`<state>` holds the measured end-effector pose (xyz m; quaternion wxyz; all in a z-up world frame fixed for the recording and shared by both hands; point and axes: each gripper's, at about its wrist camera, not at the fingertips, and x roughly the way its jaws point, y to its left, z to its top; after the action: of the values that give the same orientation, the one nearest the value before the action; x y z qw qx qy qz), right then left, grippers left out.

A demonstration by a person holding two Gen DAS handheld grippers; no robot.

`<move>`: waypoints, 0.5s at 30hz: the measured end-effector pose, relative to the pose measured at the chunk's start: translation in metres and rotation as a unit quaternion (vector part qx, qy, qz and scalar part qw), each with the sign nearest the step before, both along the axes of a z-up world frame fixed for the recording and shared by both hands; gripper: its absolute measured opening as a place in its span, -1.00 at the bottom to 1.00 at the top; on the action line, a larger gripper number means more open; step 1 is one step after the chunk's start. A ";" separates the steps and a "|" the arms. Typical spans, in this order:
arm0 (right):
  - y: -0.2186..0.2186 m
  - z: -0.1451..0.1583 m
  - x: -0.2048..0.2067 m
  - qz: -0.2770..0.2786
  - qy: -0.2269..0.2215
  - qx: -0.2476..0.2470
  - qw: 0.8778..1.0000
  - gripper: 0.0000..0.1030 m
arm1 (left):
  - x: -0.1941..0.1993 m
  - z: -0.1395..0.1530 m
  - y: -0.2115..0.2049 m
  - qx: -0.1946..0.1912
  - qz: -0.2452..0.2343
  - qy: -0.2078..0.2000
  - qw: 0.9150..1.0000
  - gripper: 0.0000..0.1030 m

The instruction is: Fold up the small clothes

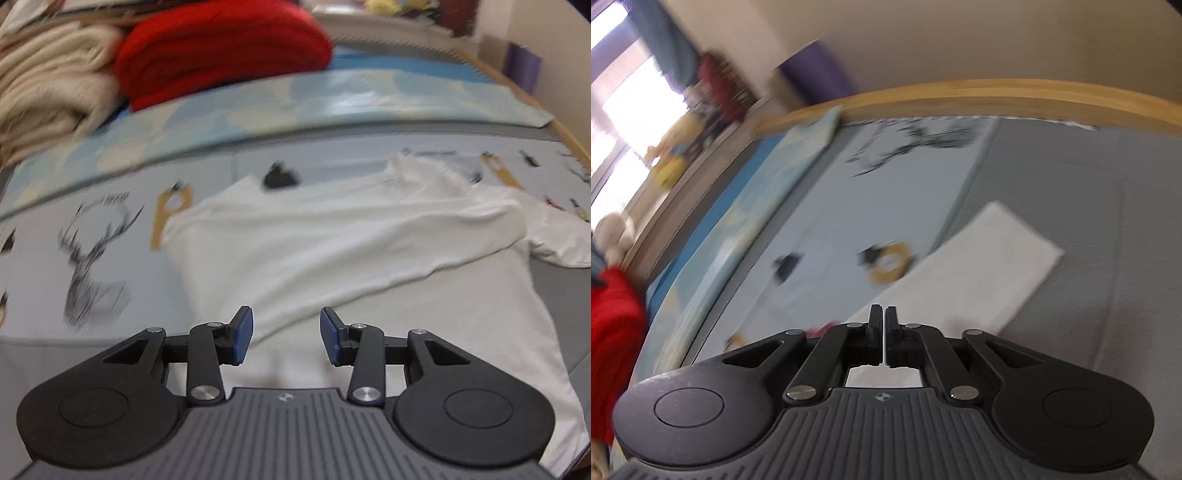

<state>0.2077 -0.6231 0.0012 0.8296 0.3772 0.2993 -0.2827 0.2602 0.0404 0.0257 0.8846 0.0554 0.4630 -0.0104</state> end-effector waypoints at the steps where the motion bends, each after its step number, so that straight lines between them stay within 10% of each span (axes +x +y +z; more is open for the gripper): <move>1: -0.012 -0.011 -0.002 -0.006 0.008 0.004 1.000 -0.77 | 0.002 0.001 -0.006 0.003 -0.011 -0.010 1.000 -0.12; 4: -0.037 -0.045 -0.012 -0.045 0.039 0.019 0.998 -0.32 | 0.005 0.000 -0.017 0.022 -0.030 -0.029 0.999 -0.12; 12: -0.060 -0.083 -0.020 -0.110 0.003 0.061 0.992 -0.32 | 0.029 -0.008 -0.001 0.012 -0.014 -0.025 1.000 -0.13; 14: -0.060 -0.088 -0.017 -0.122 -0.013 0.059 0.991 -0.43 | 0.028 -0.004 0.006 0.008 -0.008 -0.031 0.999 -0.13; 15: -0.060 -0.089 -0.015 -0.123 -0.014 0.054 0.991 -0.89 | 0.028 -0.002 0.009 0.006 -0.006 -0.035 0.999 -0.13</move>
<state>0.1926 -0.6833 -0.0883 0.7711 0.4592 0.2534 -0.3611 0.2877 0.0489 0.0235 0.9000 0.0639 0.4311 -0.0107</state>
